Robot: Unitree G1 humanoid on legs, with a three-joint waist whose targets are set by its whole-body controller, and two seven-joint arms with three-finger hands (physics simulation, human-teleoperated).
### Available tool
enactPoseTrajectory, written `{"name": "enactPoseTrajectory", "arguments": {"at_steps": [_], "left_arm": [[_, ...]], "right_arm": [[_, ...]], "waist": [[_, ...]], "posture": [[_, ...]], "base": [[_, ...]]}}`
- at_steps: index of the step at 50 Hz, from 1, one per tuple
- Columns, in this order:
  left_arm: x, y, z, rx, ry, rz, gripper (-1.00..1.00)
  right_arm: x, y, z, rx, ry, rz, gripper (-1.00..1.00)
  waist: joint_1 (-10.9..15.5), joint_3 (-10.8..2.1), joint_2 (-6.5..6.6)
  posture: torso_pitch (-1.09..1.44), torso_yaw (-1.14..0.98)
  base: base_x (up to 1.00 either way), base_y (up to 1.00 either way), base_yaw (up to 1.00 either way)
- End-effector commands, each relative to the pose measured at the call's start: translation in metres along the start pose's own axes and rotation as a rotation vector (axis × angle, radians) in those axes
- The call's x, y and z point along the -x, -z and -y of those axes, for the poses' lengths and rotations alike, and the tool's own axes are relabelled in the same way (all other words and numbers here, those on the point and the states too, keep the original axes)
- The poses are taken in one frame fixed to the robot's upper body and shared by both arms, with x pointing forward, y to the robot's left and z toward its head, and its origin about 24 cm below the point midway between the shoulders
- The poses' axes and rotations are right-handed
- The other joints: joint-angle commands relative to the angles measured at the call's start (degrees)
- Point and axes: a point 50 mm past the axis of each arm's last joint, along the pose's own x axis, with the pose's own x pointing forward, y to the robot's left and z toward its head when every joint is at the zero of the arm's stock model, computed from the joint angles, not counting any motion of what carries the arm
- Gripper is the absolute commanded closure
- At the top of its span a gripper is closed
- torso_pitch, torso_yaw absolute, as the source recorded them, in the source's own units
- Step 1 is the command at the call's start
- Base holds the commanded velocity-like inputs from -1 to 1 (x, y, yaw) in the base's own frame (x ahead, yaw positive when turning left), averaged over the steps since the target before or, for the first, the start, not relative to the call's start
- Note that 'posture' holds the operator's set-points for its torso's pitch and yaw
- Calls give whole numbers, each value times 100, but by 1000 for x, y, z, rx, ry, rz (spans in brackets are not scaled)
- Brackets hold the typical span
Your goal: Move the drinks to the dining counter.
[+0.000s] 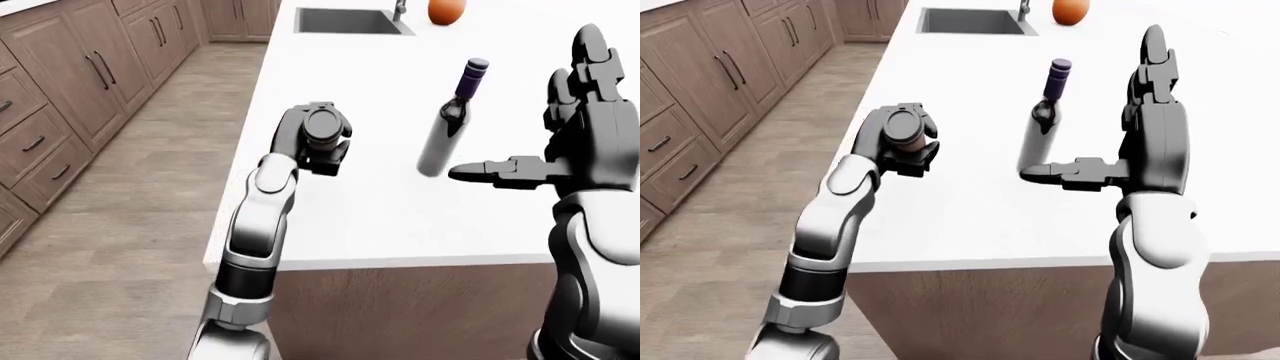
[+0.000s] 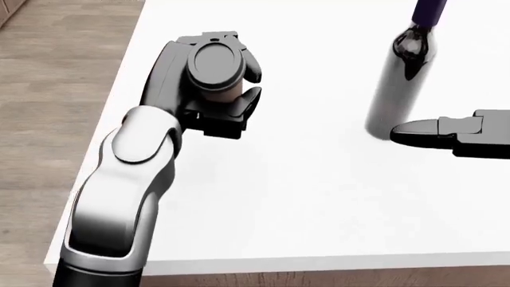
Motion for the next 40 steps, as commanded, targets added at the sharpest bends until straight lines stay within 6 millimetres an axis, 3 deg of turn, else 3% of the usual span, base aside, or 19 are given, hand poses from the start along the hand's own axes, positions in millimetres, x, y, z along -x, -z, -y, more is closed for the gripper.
{"name": "enactPoseTrajectory", "arguments": {"at_steps": [1,19,29,40], "left_arm": [[-2,-24,0,-6,-8,113,86],[-27,17,-2,7,-37,-27,84],[-27,19,0,4,-33,-31,82],[-28,20,0,6,-28,-32,41]], "right_arm": [[0,-11,3,6,18,70,-100],[7,-7,4,8,24,57,-100],[4,-2,2,5,26,52,-100],[12,-5,8,4,24,53,-100]], "waist": [[5,-148,-25],[3,-181,-32],[-10,-205,-22],[1,-191,-32]], "posture": [[0,0],[0,0],[0,0],[0,0]], "base": [[0,0,0],[0,0,0],[0,0,0],[0,0,0]]}}
